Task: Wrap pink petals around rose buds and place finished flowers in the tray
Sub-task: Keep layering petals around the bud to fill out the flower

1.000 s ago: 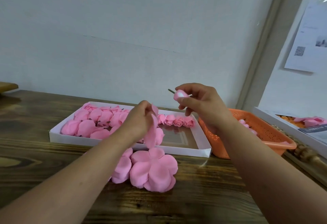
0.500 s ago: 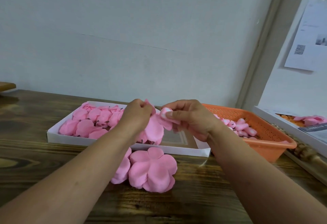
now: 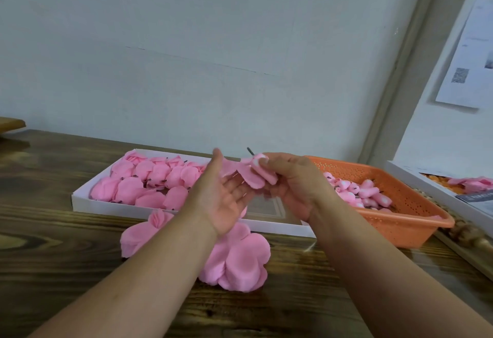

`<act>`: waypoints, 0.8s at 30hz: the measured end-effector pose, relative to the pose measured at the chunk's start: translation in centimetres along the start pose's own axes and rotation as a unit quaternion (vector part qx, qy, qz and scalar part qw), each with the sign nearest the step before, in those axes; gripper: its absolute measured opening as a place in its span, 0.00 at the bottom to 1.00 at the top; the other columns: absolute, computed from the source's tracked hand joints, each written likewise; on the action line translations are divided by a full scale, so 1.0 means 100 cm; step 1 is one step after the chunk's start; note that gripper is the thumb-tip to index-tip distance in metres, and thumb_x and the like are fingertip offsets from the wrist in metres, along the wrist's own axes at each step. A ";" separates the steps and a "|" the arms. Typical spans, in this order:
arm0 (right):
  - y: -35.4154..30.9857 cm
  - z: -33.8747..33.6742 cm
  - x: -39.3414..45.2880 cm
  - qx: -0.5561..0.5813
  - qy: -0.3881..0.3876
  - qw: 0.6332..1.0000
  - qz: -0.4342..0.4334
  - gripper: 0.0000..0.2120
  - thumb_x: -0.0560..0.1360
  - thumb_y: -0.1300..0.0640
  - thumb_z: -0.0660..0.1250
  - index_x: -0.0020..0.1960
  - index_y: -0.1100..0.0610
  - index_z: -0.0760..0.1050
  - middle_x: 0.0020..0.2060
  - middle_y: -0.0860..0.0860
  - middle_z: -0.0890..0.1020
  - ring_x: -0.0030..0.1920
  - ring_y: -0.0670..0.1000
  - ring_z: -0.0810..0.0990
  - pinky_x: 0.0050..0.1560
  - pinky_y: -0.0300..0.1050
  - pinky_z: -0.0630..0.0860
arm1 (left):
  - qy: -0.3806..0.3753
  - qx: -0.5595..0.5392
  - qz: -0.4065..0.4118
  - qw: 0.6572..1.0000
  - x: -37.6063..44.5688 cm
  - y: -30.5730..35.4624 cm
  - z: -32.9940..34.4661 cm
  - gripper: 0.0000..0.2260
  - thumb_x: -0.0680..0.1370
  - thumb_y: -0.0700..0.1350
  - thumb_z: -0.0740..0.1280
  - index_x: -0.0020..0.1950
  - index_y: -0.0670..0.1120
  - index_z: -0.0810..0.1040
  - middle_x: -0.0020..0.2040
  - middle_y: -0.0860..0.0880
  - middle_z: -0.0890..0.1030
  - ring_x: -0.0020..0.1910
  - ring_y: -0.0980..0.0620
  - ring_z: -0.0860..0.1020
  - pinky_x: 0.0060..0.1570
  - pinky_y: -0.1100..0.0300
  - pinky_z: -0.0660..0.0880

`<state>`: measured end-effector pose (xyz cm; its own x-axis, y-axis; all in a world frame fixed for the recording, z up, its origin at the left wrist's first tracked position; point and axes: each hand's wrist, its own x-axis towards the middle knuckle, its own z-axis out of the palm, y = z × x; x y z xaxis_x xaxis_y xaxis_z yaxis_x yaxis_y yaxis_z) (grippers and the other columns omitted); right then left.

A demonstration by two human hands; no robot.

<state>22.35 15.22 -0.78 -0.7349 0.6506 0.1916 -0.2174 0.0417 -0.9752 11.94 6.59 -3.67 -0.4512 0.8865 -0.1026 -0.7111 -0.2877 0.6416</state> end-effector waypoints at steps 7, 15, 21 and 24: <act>-0.003 -0.009 -0.010 -0.239 0.009 0.966 -0.102 0.08 0.74 0.65 0.67 0.45 0.54 0.82 0.33 0.51 0.83 0.33 0.47 0.79 0.35 0.39 0.77 | 0.053 0.008 0.037 0.998 0.000 0.004 -0.007 0.10 0.83 0.44 0.59 0.55 0.39 0.75 0.42 0.42 0.82 0.32 0.50 0.83 0.28 0.59 0.80; -0.009 -0.005 -0.016 -0.424 0.053 0.887 -0.175 0.05 0.70 0.58 0.72 0.41 0.57 0.75 0.35 0.56 0.82 0.39 0.59 0.81 0.43 0.57 0.78 | 0.023 0.132 0.088 0.987 -0.003 -0.001 -0.007 0.11 0.82 0.45 0.59 0.54 0.40 0.77 0.45 0.43 0.84 0.39 0.48 0.82 0.44 0.55 0.77; -0.011 -0.003 -0.020 -0.446 0.057 0.874 -0.182 0.05 0.71 0.57 0.72 0.43 0.57 0.77 0.35 0.54 0.82 0.39 0.56 0.82 0.42 0.56 0.78 | 0.040 0.169 0.094 0.980 -0.007 -0.004 -0.006 0.10 0.82 0.43 0.60 0.47 0.42 0.78 0.35 0.44 0.84 0.44 0.42 0.78 0.50 0.47 0.68; -0.012 -0.002 -0.021 -0.462 0.053 0.864 -0.192 0.05 0.71 0.56 0.72 0.43 0.56 0.77 0.35 0.53 0.82 0.38 0.55 0.82 0.42 0.55 0.78 | 0.041 0.182 0.101 0.977 -0.009 -0.005 -0.005 0.10 0.82 0.43 0.60 0.45 0.42 0.78 0.34 0.45 0.85 0.42 0.42 0.78 0.51 0.45 0.70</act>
<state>24.21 13.96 -0.05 -0.6481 0.5184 0.5579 0.2095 0.8257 -0.5238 12.39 5.78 -4.29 -0.6143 0.7891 0.0037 -0.3708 -0.2928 0.8814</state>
